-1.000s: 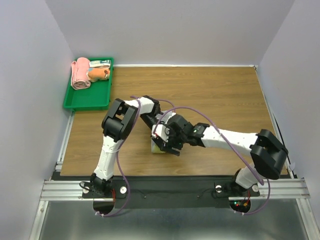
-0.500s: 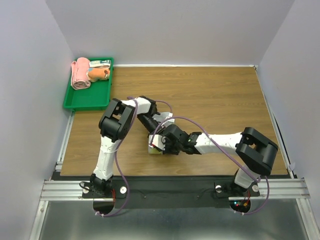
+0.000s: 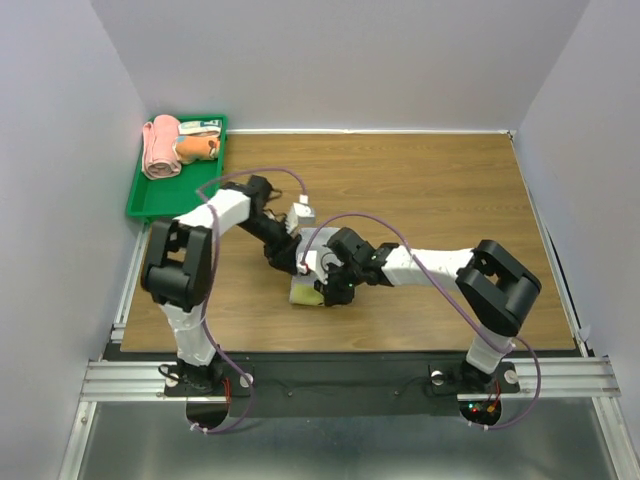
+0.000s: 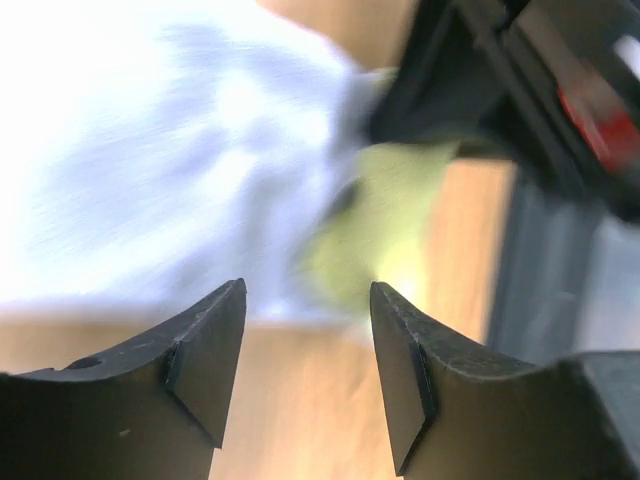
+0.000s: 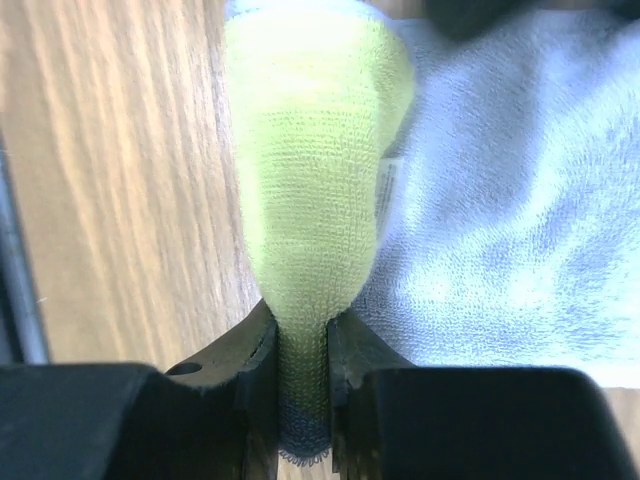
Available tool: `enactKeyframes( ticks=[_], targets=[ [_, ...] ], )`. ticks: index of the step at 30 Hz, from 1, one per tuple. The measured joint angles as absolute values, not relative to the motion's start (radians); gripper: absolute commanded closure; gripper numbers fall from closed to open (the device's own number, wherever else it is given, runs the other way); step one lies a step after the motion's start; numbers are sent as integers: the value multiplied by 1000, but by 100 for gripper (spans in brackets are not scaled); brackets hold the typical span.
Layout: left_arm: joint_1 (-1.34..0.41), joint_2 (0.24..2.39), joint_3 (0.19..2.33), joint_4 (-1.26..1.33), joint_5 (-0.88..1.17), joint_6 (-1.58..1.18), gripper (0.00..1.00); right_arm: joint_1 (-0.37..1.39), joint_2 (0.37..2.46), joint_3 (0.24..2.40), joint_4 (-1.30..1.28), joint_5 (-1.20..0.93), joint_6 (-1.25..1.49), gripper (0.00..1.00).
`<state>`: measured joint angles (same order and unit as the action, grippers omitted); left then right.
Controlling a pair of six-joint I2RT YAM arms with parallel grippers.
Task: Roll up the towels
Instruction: Roll the towel
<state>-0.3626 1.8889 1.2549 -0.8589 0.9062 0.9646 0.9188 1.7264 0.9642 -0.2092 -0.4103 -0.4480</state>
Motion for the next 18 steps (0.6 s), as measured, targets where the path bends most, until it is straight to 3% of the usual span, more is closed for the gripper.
enactKeyframes(
  ticks=[6, 11, 15, 18],
  targets=[
    [-171, 1668, 1224, -704, 857, 934, 35, 851, 1821, 1074, -329, -581, -423, 99],
    [-109, 1419, 1055, -577, 805, 914, 20, 815, 1932, 1181, -433, -716, -408, 99],
    [-201, 1122, 853, -503, 726, 949, 14, 789, 2050, 1299, -554, -853, -397, 99],
    [-413, 902, 689, -427, 627, 979, 13, 772, 2124, 1368, -639, -936, -392, 99]
  ],
)
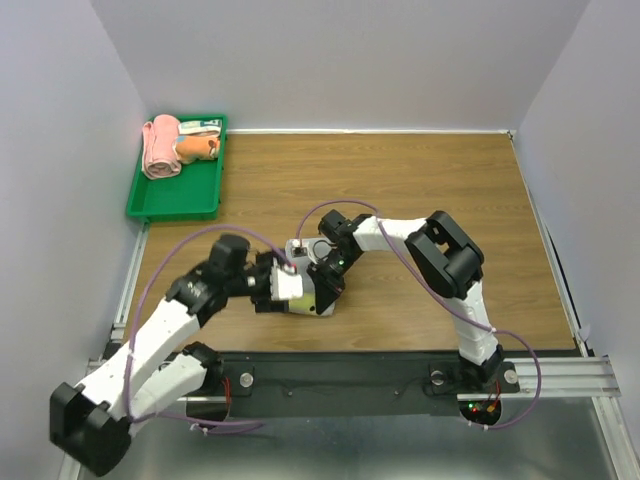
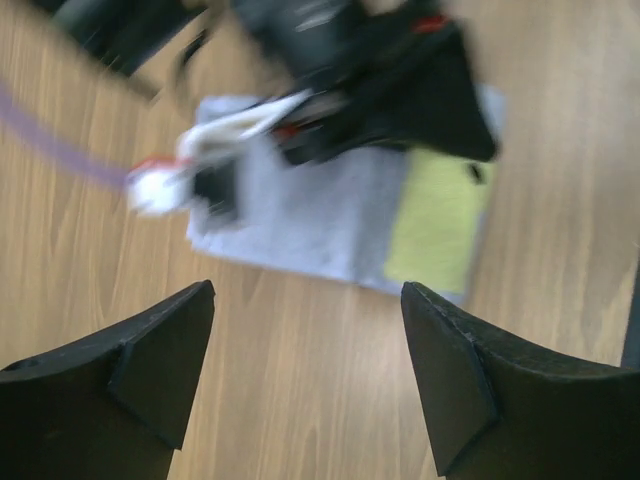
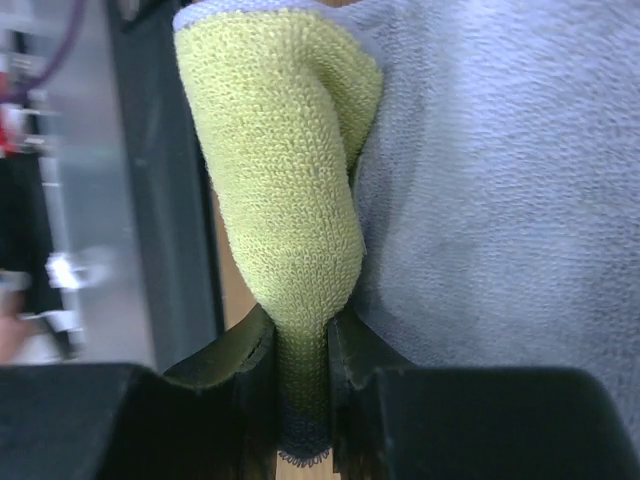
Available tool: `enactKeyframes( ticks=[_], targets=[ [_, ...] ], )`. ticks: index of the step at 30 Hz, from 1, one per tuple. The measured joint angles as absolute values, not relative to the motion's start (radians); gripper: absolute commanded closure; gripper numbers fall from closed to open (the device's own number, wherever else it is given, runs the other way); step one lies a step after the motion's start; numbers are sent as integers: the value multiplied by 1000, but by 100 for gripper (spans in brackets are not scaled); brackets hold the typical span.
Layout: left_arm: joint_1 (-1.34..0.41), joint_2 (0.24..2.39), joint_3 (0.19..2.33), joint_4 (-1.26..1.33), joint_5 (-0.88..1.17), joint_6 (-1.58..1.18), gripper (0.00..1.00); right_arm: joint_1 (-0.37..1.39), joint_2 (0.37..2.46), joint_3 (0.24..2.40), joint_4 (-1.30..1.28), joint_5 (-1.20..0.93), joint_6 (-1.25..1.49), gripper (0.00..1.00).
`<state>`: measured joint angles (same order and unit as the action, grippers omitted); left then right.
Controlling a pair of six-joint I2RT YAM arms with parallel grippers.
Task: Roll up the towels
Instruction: Roll the towel
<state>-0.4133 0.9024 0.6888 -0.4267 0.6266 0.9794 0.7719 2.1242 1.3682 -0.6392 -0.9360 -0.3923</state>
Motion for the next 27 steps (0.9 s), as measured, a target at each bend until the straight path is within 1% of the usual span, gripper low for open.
enactKeyframes(
  ticks=[2, 4, 6, 8, 11, 12, 13, 14, 16, 18, 20, 21, 23, 24, 25, 27],
  targets=[
    [-554, 825, 583, -392, 547, 992, 14, 761, 2163, 1402, -684, -980, -388, 99],
    [-656, 807, 537, -375, 481, 991, 15, 751, 2208, 1440, -746, -1027, -386, 99],
    [-758, 830, 511, -345, 417, 985, 16, 746, 2236, 1465, -786, -1050, -383, 99],
    [-824, 890, 504, -302, 365, 978, 16, 744, 2253, 1479, -815, -1062, -381, 98],
    [-889, 963, 503, -240, 304, 971, 23, 743, 2278, 1501, -862, -1074, -376, 95],
    [-904, 982, 503, -224, 288, 971, 30, 743, 2284, 1505, -873, -1078, -373, 93],
    [-918, 1006, 503, -205, 271, 971, 33, 743, 2291, 1510, -885, -1082, -369, 92],
    [-933, 1033, 504, -189, 251, 970, 40, 741, 2297, 1514, -893, -1087, -368, 89],
    [-955, 1092, 508, -171, 229, 966, 47, 739, 2308, 1519, -912, -1099, -361, 87],
    [-971, 1140, 513, -165, 219, 961, 50, 734, 2317, 1523, -922, -1110, -356, 84],
    [-982, 1170, 521, -160, 211, 958, 50, 725, 2324, 1524, -933, -1116, -350, 82],
    [-986, 1173, 525, -161, 211, 954, 52, 724, 2326, 1524, -936, -1120, -347, 80],
    [-989, 1175, 527, -160, 210, 946, 59, 715, 2333, 1525, -947, -1127, -341, 75],
    [-990, 1177, 527, -157, 210, 938, 70, 712, 2335, 1525, -953, -1128, -339, 73],
    [-991, 1179, 528, -154, 208, 936, 76, 711, 2336, 1525, -957, -1128, -337, 69],
    [-993, 1185, 532, -153, 204, 921, 88, 709, 2336, 1525, -963, -1130, -332, 66]
  ],
)
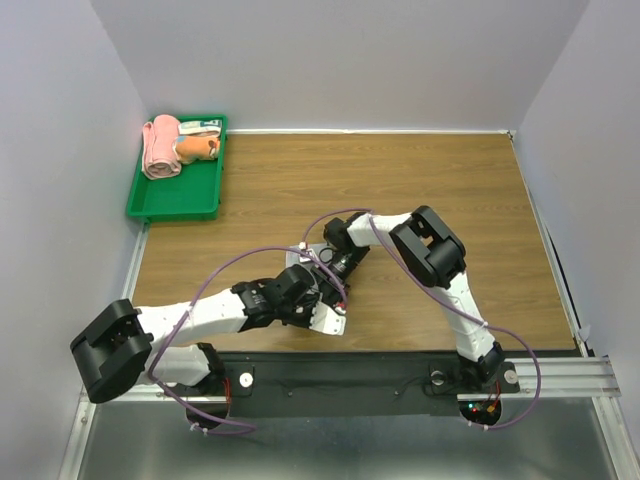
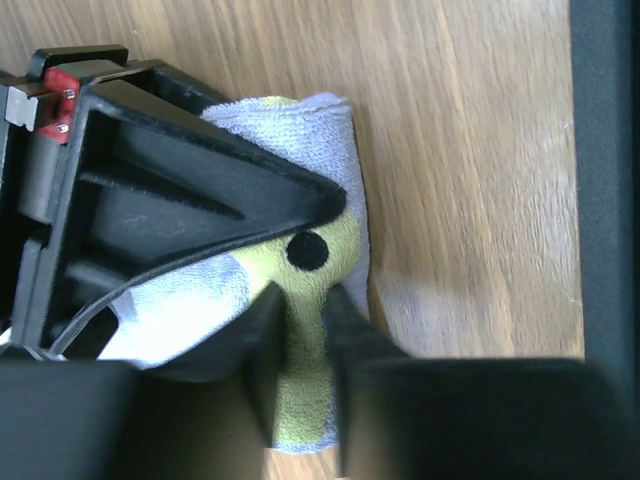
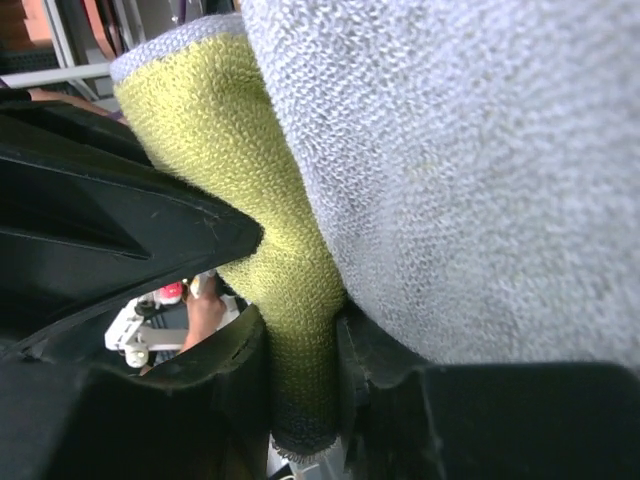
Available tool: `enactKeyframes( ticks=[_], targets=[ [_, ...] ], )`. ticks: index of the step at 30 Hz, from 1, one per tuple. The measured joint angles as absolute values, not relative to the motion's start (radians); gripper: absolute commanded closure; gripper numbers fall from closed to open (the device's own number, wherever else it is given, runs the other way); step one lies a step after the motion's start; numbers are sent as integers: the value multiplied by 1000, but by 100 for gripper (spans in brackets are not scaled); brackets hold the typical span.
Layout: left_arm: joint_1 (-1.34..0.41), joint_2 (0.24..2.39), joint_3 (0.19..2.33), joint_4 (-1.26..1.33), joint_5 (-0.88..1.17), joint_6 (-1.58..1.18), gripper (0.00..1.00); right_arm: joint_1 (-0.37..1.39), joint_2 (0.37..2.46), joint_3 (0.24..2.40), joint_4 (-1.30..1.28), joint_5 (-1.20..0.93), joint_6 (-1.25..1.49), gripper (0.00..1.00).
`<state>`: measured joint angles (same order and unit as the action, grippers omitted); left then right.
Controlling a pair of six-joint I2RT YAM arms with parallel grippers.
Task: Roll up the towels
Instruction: Roll the towel
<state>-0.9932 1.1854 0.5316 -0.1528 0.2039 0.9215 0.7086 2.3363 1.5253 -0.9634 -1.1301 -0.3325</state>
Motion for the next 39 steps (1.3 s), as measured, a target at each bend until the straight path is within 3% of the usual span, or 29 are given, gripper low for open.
enactKeyframes(
  ticks=[4, 6, 10, 17, 27, 31, 39],
  targets=[
    [-993, 1192, 540, -155, 208, 898, 100, 699, 2338, 1525, -977, -1140, -321, 59],
    [-993, 1192, 545, -170, 219, 892, 100, 692, 2338, 1525, -987, -1145, -315, 52],
    [-973, 1202, 567, -210, 257, 883, 100, 669, 2337, 1526, -999, -1163, -311, 50],
    [-792, 1391, 733, -351, 466, 928, 100, 621, 2299, 1522, -1002, -1153, -293, 22],
    [-609, 1713, 1008, -654, 781, 1029, 100, 444, 2062, 1430, -931, -955, -282, 20],
    [-558, 1831, 1104, -777, 880, 1068, 100, 354, 1855, 1312, -869, -842, -273, 21],
    [-456, 2049, 1243, -994, 1050, 1106, 100, 435, 1512, 1228, -736, -660, -294, 20]
  ],
)
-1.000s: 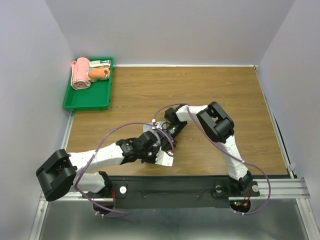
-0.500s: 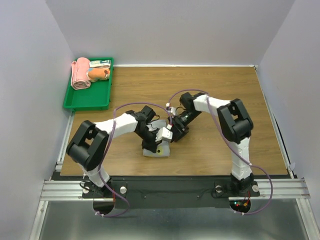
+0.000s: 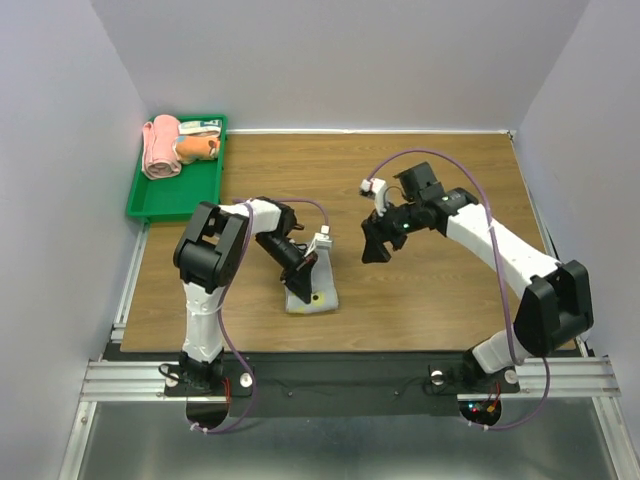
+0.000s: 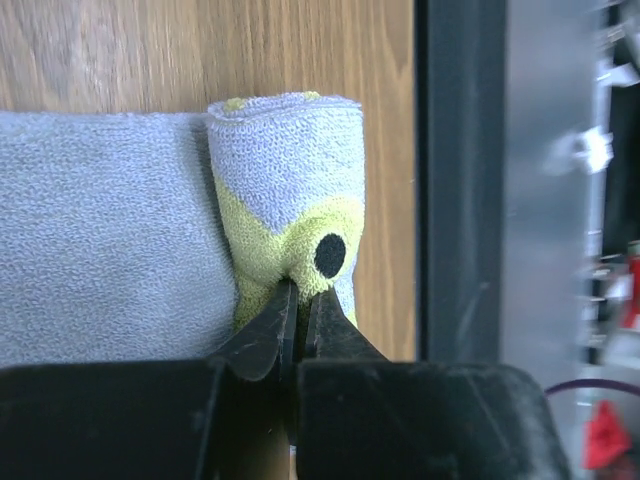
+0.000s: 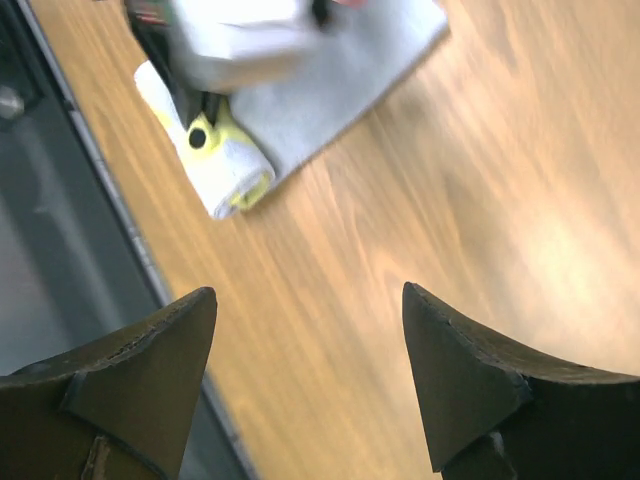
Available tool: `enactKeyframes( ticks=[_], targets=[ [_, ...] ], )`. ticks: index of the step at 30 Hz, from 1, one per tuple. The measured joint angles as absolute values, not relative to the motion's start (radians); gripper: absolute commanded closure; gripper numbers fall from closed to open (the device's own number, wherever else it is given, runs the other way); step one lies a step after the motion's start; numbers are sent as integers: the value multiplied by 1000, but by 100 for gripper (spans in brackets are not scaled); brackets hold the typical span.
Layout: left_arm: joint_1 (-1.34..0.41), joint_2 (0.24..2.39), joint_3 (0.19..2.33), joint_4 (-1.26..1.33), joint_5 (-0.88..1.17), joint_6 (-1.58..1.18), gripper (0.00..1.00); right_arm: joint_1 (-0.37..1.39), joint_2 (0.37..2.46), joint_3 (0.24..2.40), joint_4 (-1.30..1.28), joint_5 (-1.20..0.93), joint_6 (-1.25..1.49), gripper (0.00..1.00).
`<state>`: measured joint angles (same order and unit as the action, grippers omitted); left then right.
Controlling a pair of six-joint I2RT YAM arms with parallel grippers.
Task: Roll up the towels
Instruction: Roll the towel
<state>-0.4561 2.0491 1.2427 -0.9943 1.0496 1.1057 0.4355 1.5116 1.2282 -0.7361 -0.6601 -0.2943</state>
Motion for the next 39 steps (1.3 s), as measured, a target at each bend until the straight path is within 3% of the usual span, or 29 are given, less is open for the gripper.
enactKeyframes(
  ticks=[11, 23, 25, 27, 33, 36, 39],
  targets=[
    [-410, 2178, 1306, -1176, 1069, 1108, 100, 935, 1494, 1043, -443, -272, -447, 16],
    [-395, 2225, 1338, -1252, 1046, 1111, 100, 1079, 1662, 1038, -299, -195, -537, 21],
    [-392, 2225, 1338, -1256, 1042, 1112, 100, 1089, 1681, 1038, -282, -200, -543, 30],
    [-390, 2225, 1338, -1260, 1038, 1115, 97, 1095, 1714, 1038, -256, -204, -547, 53],
    [-382, 2218, 1336, -1259, 1023, 1114, 72, 1095, 1756, 1037, -202, -210, -552, 100],
    [-373, 2186, 1324, -1236, 1000, 1110, 57, 1095, 1754, 1024, -170, -221, -550, 99],
    [-356, 2135, 1319, -1196, 958, 1112, 53, 1094, 1742, 996, -132, -224, -543, 99]
  ],
)
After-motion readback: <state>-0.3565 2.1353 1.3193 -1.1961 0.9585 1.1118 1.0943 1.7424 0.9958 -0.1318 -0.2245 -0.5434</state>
